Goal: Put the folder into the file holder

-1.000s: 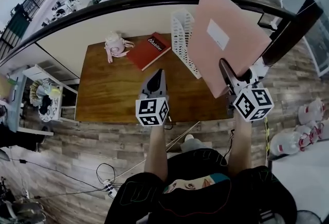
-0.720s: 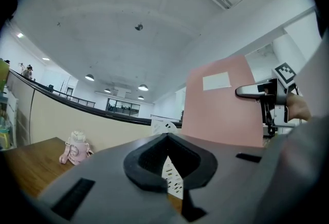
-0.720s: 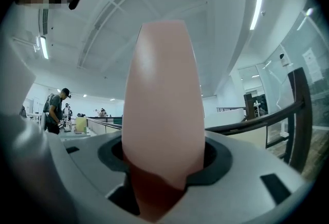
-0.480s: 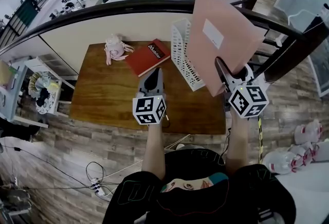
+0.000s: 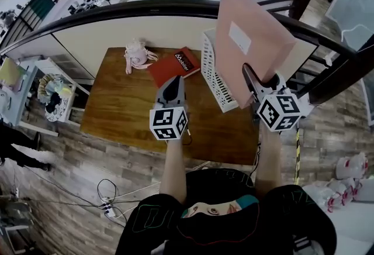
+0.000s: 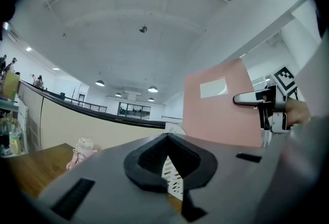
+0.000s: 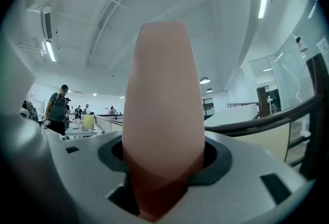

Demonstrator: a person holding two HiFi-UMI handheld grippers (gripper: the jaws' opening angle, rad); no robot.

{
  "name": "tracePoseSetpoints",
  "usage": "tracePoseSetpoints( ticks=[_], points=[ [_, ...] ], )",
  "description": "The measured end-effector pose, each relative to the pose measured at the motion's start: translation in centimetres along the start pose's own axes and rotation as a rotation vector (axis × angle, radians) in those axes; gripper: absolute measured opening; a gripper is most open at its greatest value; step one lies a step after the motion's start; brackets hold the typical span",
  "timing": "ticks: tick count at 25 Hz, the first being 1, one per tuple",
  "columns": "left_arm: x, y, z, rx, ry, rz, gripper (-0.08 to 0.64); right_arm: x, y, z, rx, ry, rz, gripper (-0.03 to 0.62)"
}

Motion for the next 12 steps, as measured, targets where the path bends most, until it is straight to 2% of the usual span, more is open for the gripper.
tracePoseSetpoints(
  ticks=[12],
  points=[
    [1.6,-0.9,1.7,0.013,-0.054,-0.039,-0.003,3.5,1.7,3.2,0.012,-0.054,-0.029,0.275]
  ],
)
Point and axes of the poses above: the fingertips, and each gripper's own axes: x forward along the fingers, y to its right, z out of its underside, the point moved 5 cm from there along -x, backward along the fingers, and after that the axes turned 11 degrees about -z, right-handed, at the moved point
